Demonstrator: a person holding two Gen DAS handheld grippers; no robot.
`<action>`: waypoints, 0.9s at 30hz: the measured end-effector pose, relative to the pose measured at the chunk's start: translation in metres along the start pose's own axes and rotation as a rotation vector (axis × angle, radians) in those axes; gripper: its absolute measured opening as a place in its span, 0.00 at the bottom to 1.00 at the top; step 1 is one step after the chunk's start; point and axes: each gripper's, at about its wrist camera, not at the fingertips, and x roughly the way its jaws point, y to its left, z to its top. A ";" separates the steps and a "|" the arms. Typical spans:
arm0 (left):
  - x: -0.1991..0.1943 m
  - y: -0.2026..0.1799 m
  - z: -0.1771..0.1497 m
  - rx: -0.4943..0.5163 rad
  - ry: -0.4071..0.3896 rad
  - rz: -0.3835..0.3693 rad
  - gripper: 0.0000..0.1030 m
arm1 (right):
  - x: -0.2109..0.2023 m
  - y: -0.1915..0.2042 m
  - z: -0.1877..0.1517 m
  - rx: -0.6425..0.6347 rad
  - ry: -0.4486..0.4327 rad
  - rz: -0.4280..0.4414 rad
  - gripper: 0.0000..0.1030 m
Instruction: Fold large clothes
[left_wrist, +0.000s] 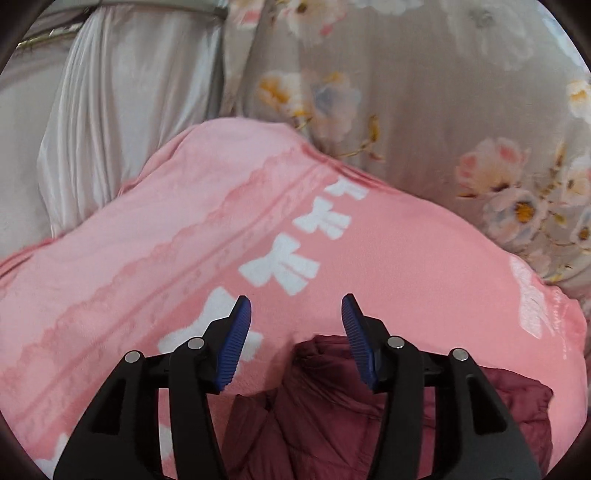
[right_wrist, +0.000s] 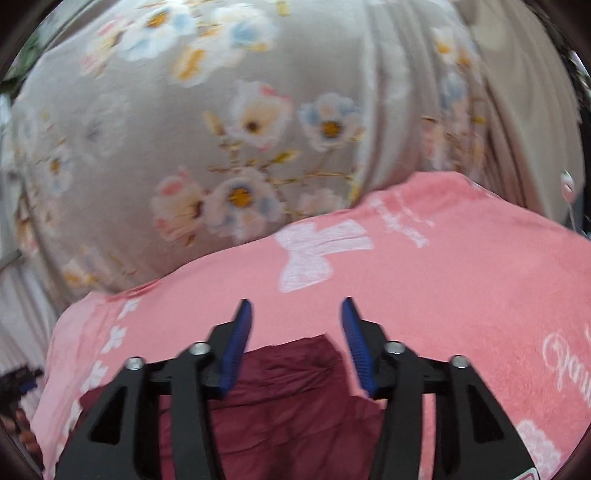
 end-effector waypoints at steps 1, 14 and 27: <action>-0.006 -0.012 0.000 0.032 -0.002 -0.013 0.47 | 0.002 0.016 -0.002 -0.042 0.030 0.033 0.21; 0.039 -0.153 -0.093 0.275 0.197 -0.034 0.38 | 0.082 0.157 -0.071 -0.323 0.351 0.195 0.06; 0.082 -0.166 -0.114 0.292 0.207 0.008 0.37 | 0.133 0.142 -0.100 -0.273 0.464 0.178 0.03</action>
